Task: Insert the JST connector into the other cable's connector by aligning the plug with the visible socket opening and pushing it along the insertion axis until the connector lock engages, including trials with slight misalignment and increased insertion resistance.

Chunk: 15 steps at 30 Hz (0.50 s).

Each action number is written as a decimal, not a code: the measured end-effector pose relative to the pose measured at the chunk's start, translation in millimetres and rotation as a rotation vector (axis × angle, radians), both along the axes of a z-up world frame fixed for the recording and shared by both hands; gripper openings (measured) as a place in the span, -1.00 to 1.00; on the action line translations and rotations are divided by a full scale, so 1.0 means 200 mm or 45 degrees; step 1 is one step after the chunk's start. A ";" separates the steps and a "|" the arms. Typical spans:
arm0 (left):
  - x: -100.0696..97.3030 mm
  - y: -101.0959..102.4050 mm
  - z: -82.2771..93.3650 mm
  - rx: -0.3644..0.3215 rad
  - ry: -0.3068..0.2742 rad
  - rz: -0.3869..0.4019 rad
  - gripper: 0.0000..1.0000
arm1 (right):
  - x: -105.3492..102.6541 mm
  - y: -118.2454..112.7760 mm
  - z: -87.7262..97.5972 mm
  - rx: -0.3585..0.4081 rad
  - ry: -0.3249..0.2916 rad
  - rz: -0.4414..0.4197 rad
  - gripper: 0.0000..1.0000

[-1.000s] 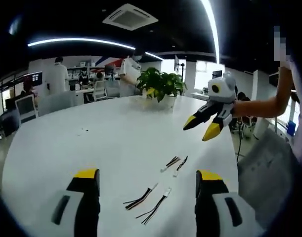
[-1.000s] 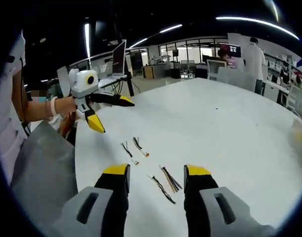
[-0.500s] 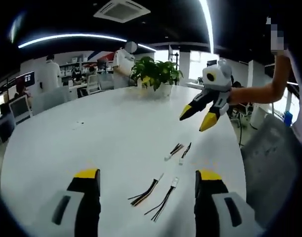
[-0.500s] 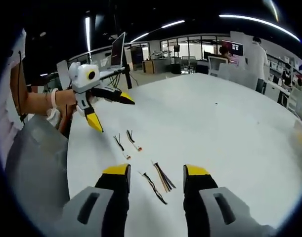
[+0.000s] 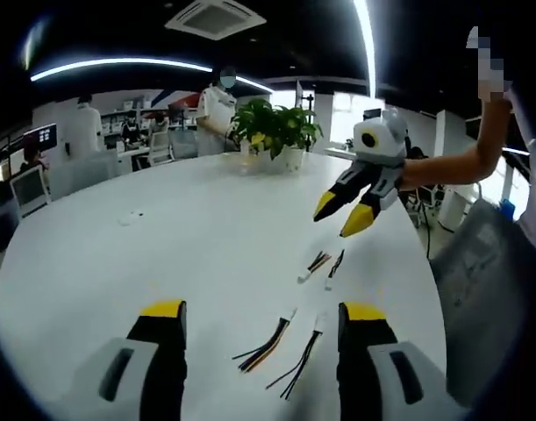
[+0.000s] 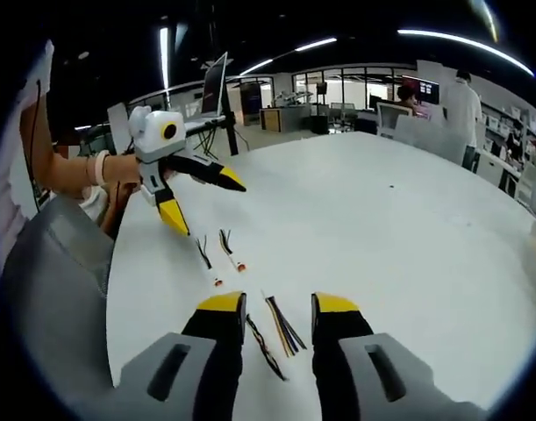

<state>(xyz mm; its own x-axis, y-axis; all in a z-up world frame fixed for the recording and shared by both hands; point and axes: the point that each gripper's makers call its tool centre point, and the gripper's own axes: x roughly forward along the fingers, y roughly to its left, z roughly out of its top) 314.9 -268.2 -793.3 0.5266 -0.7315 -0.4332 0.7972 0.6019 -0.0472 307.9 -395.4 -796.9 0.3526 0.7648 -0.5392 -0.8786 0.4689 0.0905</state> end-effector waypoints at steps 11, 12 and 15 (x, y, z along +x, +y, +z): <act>0.01 -0.05 -0.06 -0.042 0.022 -0.062 0.14 | 0.01 0.03 -0.08 -0.028 0.010 0.051 -0.60; 0.01 -0.06 -0.07 -0.039 0.024 -0.065 0.14 | 0.01 0.04 -0.09 -0.026 0.010 0.056 -0.60; 0.01 -0.07 -0.09 -0.025 0.023 -0.082 0.11 | 0.01 0.06 -0.10 -0.031 0.002 0.078 -0.62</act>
